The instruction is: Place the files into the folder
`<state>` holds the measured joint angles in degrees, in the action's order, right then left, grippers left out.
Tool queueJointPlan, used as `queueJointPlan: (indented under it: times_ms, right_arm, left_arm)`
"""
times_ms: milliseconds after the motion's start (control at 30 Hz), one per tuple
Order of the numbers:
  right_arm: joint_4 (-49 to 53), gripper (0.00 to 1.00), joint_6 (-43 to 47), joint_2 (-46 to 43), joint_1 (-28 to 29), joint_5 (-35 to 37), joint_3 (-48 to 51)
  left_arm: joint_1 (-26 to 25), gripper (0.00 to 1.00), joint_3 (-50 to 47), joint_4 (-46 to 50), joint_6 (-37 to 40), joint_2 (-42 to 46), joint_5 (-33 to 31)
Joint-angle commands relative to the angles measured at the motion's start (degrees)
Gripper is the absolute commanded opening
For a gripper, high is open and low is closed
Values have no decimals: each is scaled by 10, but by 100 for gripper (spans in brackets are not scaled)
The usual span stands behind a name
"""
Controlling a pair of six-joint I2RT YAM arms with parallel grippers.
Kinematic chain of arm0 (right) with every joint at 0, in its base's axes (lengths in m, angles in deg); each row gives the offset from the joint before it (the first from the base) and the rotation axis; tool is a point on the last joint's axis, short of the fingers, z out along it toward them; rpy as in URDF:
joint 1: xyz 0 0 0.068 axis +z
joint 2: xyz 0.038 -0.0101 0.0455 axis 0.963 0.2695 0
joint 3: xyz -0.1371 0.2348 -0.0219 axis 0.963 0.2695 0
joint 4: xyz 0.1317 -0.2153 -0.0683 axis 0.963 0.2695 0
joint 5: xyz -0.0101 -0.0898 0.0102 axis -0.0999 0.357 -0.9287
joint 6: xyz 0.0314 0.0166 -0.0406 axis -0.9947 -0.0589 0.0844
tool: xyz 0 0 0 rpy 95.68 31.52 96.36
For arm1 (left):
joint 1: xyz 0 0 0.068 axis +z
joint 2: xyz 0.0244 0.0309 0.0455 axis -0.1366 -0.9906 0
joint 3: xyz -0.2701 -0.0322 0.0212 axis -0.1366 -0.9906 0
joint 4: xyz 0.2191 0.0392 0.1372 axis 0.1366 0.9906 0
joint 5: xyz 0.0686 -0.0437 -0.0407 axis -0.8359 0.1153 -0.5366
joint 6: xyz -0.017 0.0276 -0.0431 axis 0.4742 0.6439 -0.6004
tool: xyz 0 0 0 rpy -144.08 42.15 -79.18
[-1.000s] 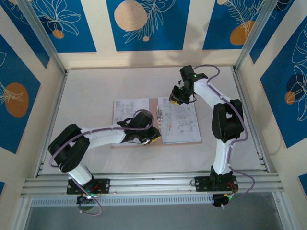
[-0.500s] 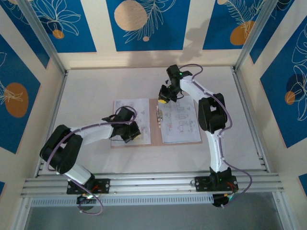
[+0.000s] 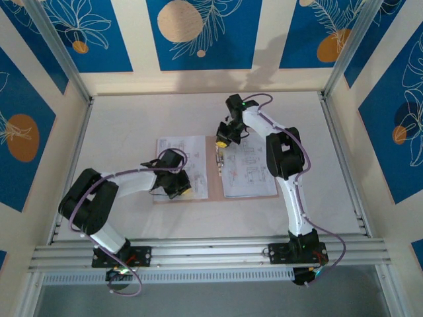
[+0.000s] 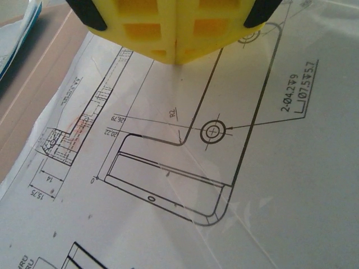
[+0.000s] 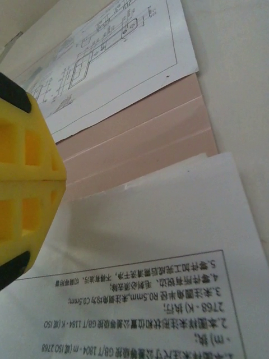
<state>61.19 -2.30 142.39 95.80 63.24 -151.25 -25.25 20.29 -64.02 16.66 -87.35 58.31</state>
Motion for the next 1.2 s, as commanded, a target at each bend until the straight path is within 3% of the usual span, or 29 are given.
queueJointPlan:
  times_ms: [0,433,867,1167]
  right_arm:
    - [19,0,11,8,6,-35,-18]
    - [23,0,44,-52,15,-84,18]
    - [-32,0,31,-225,22,-62,215]
    - [-122,2,-91,-377,-15,-2,370]
  left_arm:
    - [3,0,-23,19,-7,-12,0]
    - [3,0,-33,7,-36,-2,-13]
    - [2,0,-44,-11,-56,3,-11]
    - [-34,0,-17,-59,-77,-35,11]
